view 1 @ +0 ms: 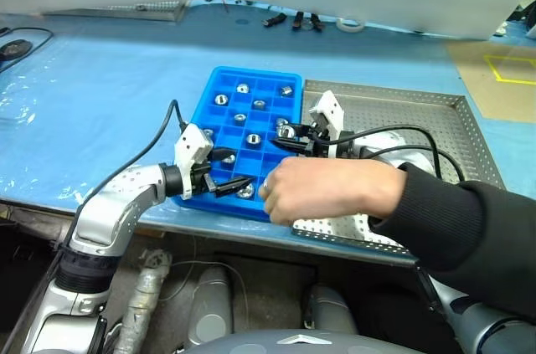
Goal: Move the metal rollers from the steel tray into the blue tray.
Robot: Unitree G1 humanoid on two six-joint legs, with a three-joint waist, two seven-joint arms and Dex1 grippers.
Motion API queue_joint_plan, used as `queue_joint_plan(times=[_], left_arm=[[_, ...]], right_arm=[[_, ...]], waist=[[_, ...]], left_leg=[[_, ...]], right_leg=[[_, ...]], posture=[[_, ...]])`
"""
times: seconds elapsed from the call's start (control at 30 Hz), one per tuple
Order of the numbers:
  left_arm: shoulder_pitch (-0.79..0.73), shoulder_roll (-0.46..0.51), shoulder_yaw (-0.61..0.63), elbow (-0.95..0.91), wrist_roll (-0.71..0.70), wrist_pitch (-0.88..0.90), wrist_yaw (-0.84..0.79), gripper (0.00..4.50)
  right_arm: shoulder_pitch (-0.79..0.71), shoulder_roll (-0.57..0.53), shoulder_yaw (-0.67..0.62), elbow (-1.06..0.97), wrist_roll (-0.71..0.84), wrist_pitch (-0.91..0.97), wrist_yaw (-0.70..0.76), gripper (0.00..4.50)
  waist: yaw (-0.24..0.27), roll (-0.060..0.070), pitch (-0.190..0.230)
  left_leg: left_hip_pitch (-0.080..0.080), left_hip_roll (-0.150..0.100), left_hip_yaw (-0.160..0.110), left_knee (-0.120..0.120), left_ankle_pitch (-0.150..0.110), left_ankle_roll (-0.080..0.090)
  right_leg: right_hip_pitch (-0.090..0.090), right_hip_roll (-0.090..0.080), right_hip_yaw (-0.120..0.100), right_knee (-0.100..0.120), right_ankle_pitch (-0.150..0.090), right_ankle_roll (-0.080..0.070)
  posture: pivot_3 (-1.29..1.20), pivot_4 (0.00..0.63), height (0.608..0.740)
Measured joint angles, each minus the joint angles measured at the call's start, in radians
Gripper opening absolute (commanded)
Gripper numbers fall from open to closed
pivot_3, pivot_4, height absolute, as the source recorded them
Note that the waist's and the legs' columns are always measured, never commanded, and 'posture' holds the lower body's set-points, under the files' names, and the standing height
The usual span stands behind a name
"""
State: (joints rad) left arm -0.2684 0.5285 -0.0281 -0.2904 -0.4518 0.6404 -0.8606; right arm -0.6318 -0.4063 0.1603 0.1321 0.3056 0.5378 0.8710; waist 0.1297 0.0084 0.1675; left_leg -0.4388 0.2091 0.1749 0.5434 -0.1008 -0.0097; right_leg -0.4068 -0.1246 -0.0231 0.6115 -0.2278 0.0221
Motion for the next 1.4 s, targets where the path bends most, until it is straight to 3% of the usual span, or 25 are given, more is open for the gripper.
queue_joint_plan(times=[0.23, 0.63, 1.4], left_arm=[[0.004, 0.005, 0.005, -0.019, -0.019, 0.020, 0.036, 4.50], [-0.088, 0.008, -0.041, 0.058, -0.010, 0.018, 0.006, 4.50], [-0.143, 0.004, -0.059, 0.117, 0.006, -0.025, -0.034, 4.50]], right_arm=[[0.001, 0.022, -0.045, 0.127, -0.077, -0.102, -0.145, 1.70], [0.071, 0.049, -0.093, 0.055, -0.090, -0.092, -0.270, 1.70], [0.099, 0.056, -0.117, 0.046, -0.097, -0.083, -0.320, 1.70]], waist=[[0.007, 0.000, 0.000], [-0.003, 0.000, 0.000], [-0.010, 0.001, 0.000]], left_leg=[[0.000, 0.000, 0.000, 0.000, 0.000, -0.001], [0.000, -0.001, 0.000, 0.000, 0.001, -0.001], [0.000, -0.001, 0.000, 0.001, 0.001, -0.001]], right_leg=[[0.000, 0.000, 0.000, 0.001, 0.000, 0.000], [0.000, 0.000, 0.001, 0.001, 0.000, 0.000], [-0.002, 0.000, 0.001, 0.003, 0.000, 0.000]], posture=[[0.14, 0.150, 0.740], [0.06, 0.150, 0.740], [0.03, 0.150, 0.740]])
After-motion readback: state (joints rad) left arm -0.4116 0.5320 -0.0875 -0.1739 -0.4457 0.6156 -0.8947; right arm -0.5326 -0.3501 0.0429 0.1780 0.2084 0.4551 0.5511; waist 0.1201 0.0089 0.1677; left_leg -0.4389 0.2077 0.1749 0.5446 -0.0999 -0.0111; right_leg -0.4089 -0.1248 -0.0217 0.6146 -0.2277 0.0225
